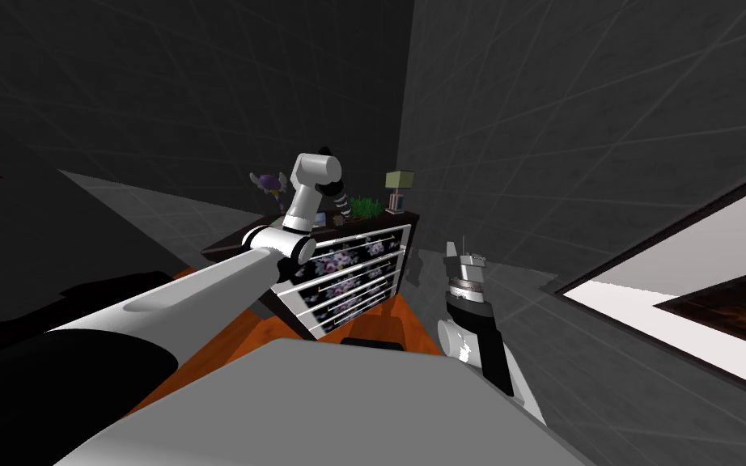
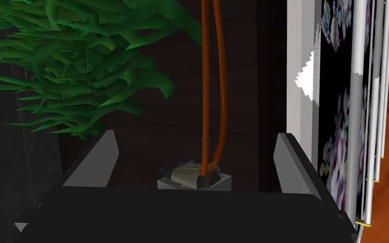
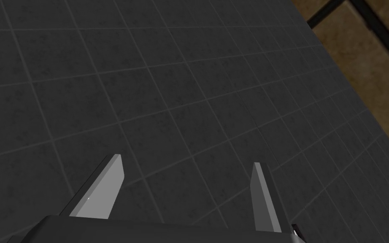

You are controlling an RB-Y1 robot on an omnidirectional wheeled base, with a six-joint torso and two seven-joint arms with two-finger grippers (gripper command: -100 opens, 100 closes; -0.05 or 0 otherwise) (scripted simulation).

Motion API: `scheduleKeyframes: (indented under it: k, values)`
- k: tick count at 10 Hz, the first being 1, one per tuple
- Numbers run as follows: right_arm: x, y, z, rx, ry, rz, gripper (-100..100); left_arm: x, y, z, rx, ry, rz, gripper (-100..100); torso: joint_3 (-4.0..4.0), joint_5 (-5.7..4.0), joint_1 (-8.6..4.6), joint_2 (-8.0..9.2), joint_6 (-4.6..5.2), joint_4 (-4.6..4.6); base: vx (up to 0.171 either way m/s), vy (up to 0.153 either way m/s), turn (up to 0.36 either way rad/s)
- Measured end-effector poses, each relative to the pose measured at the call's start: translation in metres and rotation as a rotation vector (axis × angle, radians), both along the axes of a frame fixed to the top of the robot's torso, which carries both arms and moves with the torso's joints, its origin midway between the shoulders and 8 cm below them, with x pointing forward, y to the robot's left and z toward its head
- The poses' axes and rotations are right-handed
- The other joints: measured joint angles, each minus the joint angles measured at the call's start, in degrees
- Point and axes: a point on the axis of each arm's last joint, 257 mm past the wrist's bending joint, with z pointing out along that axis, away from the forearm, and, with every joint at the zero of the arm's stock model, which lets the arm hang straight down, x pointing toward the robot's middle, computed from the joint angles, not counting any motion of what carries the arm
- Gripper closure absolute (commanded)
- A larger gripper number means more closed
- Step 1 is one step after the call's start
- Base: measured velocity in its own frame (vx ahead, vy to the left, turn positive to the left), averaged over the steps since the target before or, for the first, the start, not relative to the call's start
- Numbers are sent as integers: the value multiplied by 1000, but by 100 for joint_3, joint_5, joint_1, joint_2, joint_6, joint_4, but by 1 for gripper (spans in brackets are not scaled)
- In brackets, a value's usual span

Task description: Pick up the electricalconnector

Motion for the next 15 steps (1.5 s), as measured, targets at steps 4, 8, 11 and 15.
scheduleKeyframes:
  k: [4, 8, 11, 15]
  values:
    - [0, 0, 0, 0, 0, 0, 0, -16, 9, -6, 25, 89, 2, -100, 10, 1, 3, 17, 1, 3, 47, -9, 19]
    - [0, 0, 0, 0, 0, 0, 0, -29, 15, -12, 42, 151, 2, 0, 16, 2, 6, 30, 1, 6, 17, -2, 4]
    - [0, 0, 0, 0, 0, 0, 0, -23, 16, -22, 43, 151, 3, -100, 17, 1, 1, 31, 2, 6, 8, -13, -6]
    - [0, 0, 0, 0, 0, 0, 0, -20, 17, -28, 43, 151, 2, 100, 18, 1, 8, 31, 1, 8, 1, -2, 0]
